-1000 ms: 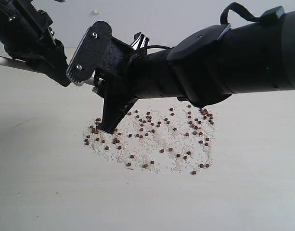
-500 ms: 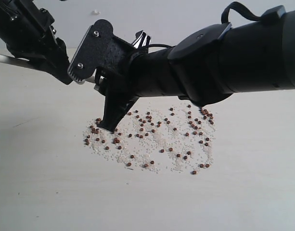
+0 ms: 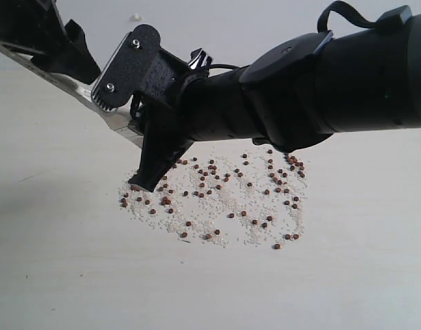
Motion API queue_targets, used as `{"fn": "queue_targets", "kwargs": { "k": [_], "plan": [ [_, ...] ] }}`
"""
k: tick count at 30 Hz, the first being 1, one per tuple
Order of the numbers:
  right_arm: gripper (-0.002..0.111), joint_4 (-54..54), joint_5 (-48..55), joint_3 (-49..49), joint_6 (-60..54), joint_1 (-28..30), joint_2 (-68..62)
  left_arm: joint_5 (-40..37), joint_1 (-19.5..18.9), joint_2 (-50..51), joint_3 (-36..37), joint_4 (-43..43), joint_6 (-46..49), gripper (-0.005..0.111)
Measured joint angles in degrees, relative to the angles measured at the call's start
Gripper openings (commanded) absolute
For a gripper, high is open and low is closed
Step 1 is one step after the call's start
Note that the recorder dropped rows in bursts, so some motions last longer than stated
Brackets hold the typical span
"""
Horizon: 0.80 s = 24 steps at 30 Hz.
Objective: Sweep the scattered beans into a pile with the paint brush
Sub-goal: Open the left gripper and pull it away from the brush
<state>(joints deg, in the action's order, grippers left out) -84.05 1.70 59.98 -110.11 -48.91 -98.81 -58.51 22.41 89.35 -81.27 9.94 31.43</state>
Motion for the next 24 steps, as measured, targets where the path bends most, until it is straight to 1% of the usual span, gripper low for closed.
{"fn": "queue_targets", "kwargs": {
  "k": [5,7,9,12,16,17,19,21,24],
  "plan": [
    [0.000,-0.13,-0.10,0.00,0.09,0.00,0.00,7.90,-1.63,-4.29,0.00,-2.47,-3.59,0.059],
    [0.000,-0.26,-0.93,0.00,0.45,0.00,0.00,9.50,-2.18,-5.20,0.00,-3.01,-4.77,0.059],
    [0.000,-0.62,-3.73,0.00,1.55,0.00,0.00,11.62,-3.66,-6.72,0.00,-3.46,-7.76,0.051],
    [0.000,-0.86,-6.30,0.00,2.98,0.00,0.00,12.75,-6.14,-8.72,0.00,-3.46,-11.82,0.035],
    [0.000,-1.02,-7.93,0.00,4.66,0.00,1.05,13.98,-8.68,-12.51,1.58,-3.17,-14.26,0.009],
    [0.000,-1.03,-8.17,0.00,4.81,0.00,1.52,14.91,-9.12,-13.94,2.93,-2.88,-14.51,0.001],
    [0.000,-1.11,-8.27,0.00,5.02,0.00,2.64,17.06,-9.58,-16.05,5.93,-2.05,-14.74,0.000],
    [0.000,-1.16,-8.50,-0.66,5.87,0.10,4.13,21.57,-9.71,-18.95,10.76,-0.81,-14.97,0.000],
    [0.000,-1.16,-8.63,-2.61,7.12,0.59,6.30,31.14,-9.82,-23.26,18.89,1.49,-14.97,0.000]
  ]
}}
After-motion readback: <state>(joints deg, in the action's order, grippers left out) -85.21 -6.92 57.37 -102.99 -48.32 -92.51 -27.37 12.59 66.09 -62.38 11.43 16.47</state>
